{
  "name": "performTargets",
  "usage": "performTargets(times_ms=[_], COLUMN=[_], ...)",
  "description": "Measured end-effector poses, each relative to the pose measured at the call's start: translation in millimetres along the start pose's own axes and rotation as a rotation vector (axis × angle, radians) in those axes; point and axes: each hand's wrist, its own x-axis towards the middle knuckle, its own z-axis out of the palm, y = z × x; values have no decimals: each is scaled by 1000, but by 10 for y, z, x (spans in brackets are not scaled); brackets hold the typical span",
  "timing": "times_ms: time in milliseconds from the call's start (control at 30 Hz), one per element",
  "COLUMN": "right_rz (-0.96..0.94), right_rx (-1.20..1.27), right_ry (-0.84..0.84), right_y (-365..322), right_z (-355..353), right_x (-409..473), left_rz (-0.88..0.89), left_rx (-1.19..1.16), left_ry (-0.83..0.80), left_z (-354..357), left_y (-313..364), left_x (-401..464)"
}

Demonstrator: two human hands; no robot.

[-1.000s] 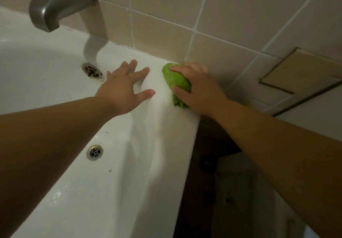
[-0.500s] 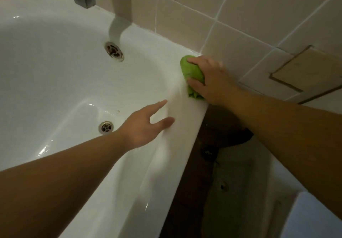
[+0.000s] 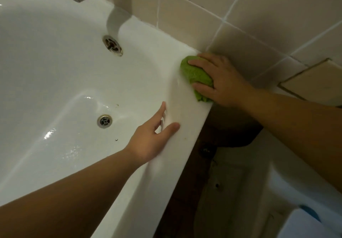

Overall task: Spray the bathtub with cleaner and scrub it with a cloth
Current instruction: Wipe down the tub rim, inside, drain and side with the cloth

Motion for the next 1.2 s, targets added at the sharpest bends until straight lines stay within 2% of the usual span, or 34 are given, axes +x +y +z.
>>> performTargets(times_ms=[133,200,267,333,400,467,567,667,733,833,900,967,1067,1200], right_rz=[281,325,160,-40,-124,-26,159,388,424,145,-103,-219,-28,260], right_rx=[40,18,25,80,61,56,84,84,55,35,49,17,48,84], right_ry=[210,234,205,80,-29,-17,139,225,240,192,75,19,103,219], right_y=[-378,-648,-754,-632,-399,-239,-309,-669,-989,-1268,-1183,-963,-834,-1264], right_z=[257,350,370,277,160,99,148,315,417,514,463,367,291,494], right_x=[18,-110,-315,-453,-419,-285,-115,-77,-239,-687,-862,-843,-710,-708], left_rz=[-7,-17,-21,-31,-68,-98,-116,-131,-144,-175,-191,-205,-231,-261], left_rx=[14,54,76,69,38,-7,-61,-89,-128,-184,-183,-173,-139,-148], left_ry=[-9,16,25,5,-25,-46,-60,-50,-42,-43,-66,-79,-58,9], left_z=[15,37,56,44,5,-32,-76,-119,-151,-205,-258,-314,-363,-327], left_y=[39,65,71,49,14,-40,-128,-213,-282,-402,-503,-614,-778,-930], left_x=[-41,-101,-160,-216,-292,-399,-559,-674,-759,-927,-1084,-1265,-1559,-1937])
